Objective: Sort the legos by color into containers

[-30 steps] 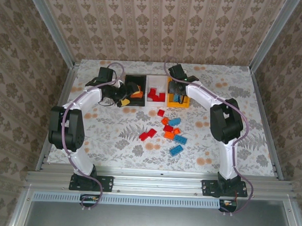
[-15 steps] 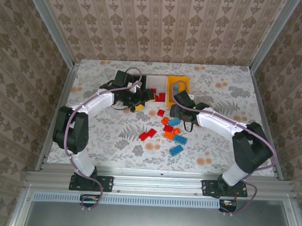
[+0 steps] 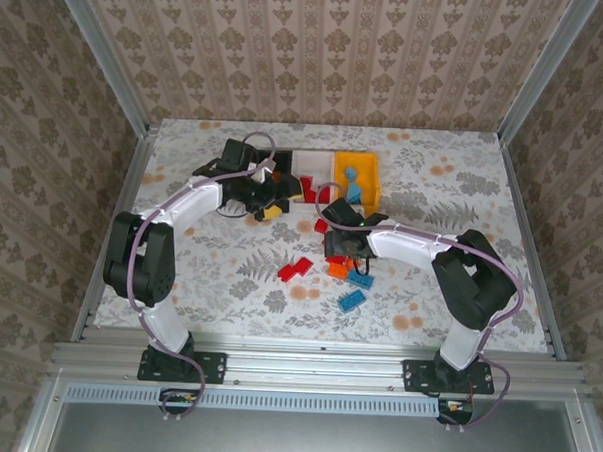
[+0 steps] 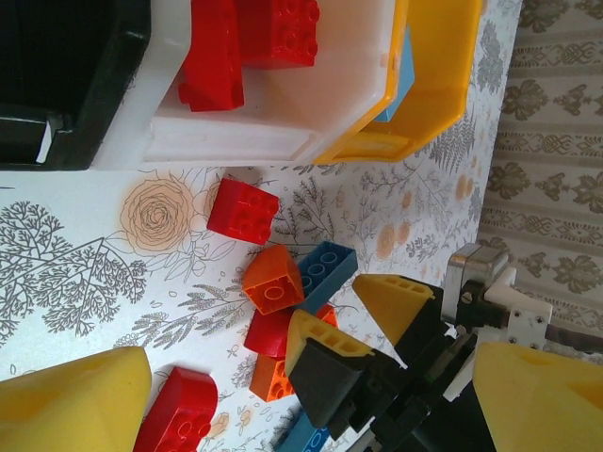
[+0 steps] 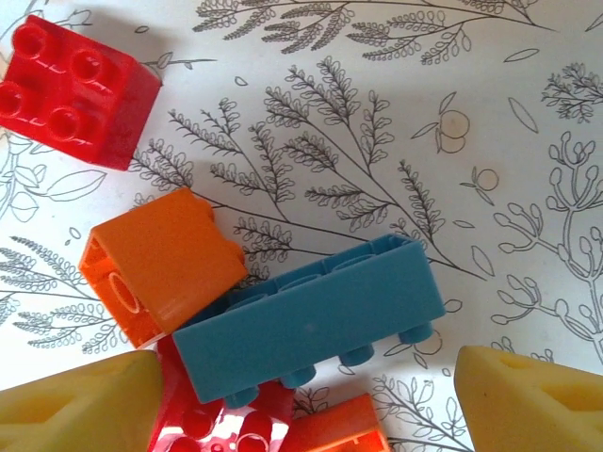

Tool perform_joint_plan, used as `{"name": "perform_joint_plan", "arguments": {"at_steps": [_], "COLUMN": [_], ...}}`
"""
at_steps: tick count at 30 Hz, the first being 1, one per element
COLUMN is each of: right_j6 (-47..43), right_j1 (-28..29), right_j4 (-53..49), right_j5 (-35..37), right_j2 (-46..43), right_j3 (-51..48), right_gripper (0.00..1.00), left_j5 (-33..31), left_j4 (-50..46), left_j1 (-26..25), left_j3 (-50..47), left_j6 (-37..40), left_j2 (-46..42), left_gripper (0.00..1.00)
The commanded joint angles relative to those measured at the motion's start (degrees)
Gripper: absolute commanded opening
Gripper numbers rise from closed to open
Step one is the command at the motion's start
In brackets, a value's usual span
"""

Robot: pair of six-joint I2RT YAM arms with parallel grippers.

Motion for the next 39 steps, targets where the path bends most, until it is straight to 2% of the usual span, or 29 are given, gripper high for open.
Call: {"name": "perform_joint_plan", "arguments": {"at_steps": [1,10,19,28,33,36,39], "right_j6": [-1.2,-3.3,-3.1,-8.0,-11.3,-13.7,-13.7], "right_j1": [-0.9,-4.3,-8.4,-11.0,-15.1,-15.6,-15.6], "right_j4": [-2.1,-3.3,-4.3,-1.6,4.2,8.3,10.6], "right_j5": [2.3,4.2,5.4,2.4,-7.1,-14.5,-18.1], "right_j2": [0.7,-1.0,-6.3,-3.4,-1.0,0.1,-1.1], "right_j3": [0.5,-1.1,-4.0,-1.2,-1.1,-2.4,-4.7], "right_gripper": [0.81,0.79,0.78,0.82,0.82,0.81,0.81], "left_j5": [0.4,0.4,0.5,0.3,0.6,0.5,0.6], "left_j4": [-0.1,0.0,0.0,-0.1,0.0,0.0,0.0], "left_j1": [0.4,0.5,0.5,0.5,0.6,0.6,0.9], "left_j3": [0.5,0.6,0.5,0.6,0.6,0.6,0.6], "left_j6": [0.2,0.0,0.0,0.3,0.1,0.2,0.1], "left_j2": [-2.1,-2.1,-2.0,-1.9,-1.8,-2.0,-2.0], "left_gripper": [0.90,0.90,0.90,0.90,0.90,0.90,0.90]}}
